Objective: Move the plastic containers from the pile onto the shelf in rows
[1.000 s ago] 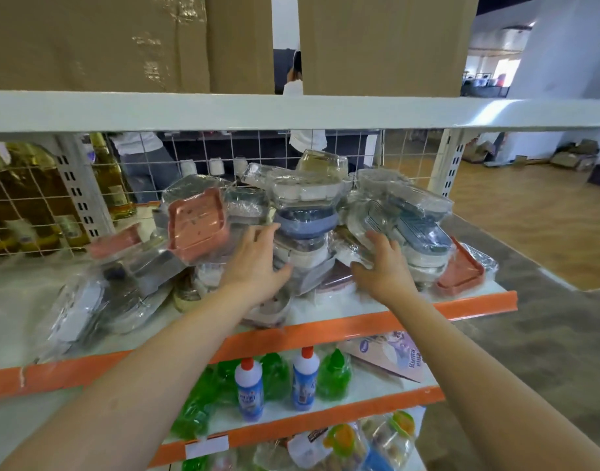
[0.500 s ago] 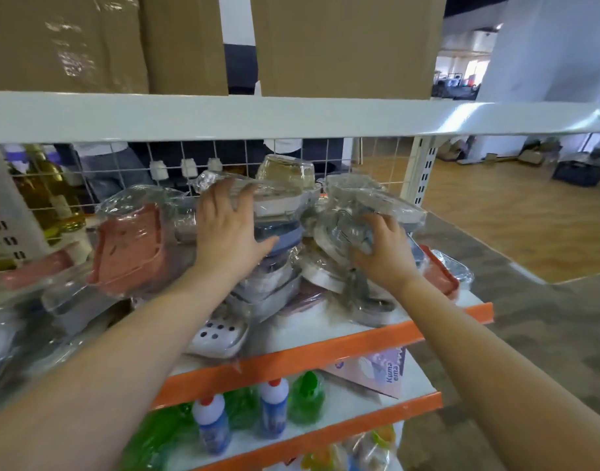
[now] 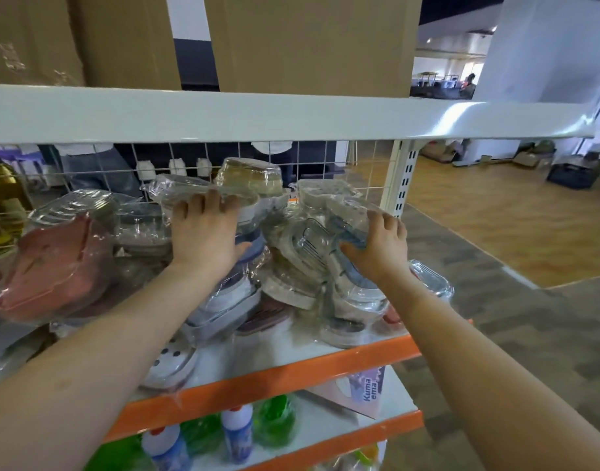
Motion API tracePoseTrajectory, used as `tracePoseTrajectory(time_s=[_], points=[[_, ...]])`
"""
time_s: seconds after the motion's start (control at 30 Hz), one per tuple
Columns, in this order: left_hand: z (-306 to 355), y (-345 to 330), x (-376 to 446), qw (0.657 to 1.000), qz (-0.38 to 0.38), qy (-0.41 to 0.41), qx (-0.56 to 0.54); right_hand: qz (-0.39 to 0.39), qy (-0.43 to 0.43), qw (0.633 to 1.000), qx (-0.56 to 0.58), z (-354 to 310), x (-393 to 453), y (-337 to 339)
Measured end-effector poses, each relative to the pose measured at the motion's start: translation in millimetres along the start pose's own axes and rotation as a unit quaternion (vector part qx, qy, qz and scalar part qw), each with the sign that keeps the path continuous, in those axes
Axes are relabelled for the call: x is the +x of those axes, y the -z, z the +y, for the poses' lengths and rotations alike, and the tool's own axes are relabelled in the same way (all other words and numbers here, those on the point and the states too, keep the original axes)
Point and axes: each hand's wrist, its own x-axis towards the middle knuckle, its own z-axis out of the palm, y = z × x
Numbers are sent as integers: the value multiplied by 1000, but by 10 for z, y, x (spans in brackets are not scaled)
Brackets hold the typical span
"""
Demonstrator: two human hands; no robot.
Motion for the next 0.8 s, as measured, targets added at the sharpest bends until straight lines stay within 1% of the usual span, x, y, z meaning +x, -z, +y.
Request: tracePoseTrajectory(time_s=[0.07, 0.13, 0.23, 0.3, 0.4, 0.5, 0.7, 0.8], points=[[-4, -64, 29, 999, 25, 0, 21, 2, -10, 1000, 20, 20, 60, -24], [0, -97, 41, 999, 31, -4, 36, -1, -33, 998, 60, 33, 124, -29], [-3, -117, 53, 998, 38, -13, 54, -8, -47, 996, 75, 64, 200, -51], [-10, -125, 63, 997, 47, -20, 50, -5, -55, 997, 62, 61, 226, -54], [-36, -138, 77, 996, 72, -33, 47, 22, -59, 997, 36, 30, 248, -65], [-70, -169, 60, 995, 84, -42, 41, 32, -60, 997, 41, 9, 275, -115], [-94, -190, 32, 992, 109, -55, 15, 48, -62, 992, 94, 30, 325, -134], [-85, -180, 21, 990, 129, -64, 9, 65, -51, 987, 141, 22, 302, -167]])
